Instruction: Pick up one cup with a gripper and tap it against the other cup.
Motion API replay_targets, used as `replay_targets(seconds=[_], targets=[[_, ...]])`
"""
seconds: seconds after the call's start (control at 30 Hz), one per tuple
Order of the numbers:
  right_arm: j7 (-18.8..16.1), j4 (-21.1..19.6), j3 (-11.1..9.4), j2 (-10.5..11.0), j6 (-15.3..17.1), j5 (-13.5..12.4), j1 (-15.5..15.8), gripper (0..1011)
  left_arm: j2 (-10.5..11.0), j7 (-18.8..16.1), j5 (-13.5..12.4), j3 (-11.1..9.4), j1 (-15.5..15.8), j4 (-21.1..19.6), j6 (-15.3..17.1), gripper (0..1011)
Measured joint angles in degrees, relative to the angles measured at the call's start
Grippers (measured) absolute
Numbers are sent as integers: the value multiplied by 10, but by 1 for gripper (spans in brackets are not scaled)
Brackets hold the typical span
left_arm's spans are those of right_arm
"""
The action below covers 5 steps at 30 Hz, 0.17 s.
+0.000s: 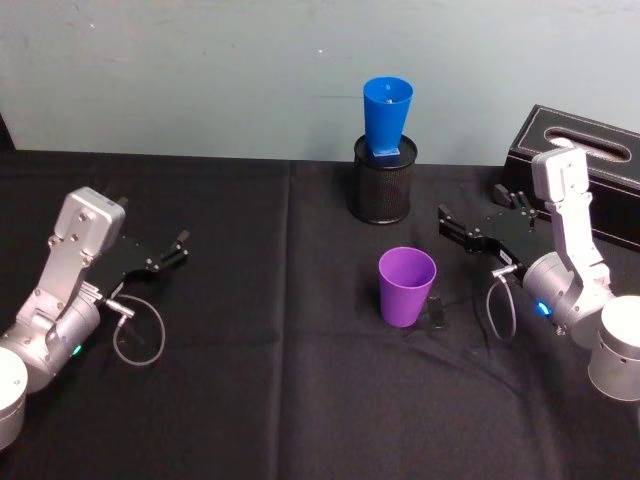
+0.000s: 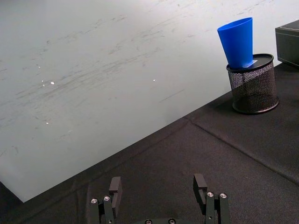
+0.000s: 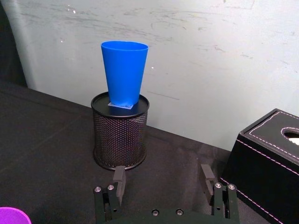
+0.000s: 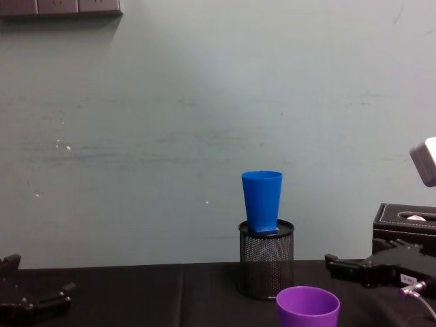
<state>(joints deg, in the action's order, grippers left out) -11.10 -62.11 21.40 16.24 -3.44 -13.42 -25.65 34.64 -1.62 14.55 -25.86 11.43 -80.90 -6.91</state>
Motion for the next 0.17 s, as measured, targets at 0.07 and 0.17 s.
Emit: replay_targets(seconds=[0.07,0.17], targets=[[0,0,0,0,0,0,0,1003,0,0,0,0,0,0,0,1005],[0,0,0,0,0,0,0,1003,0,0,0,0,0,0,0,1005]])
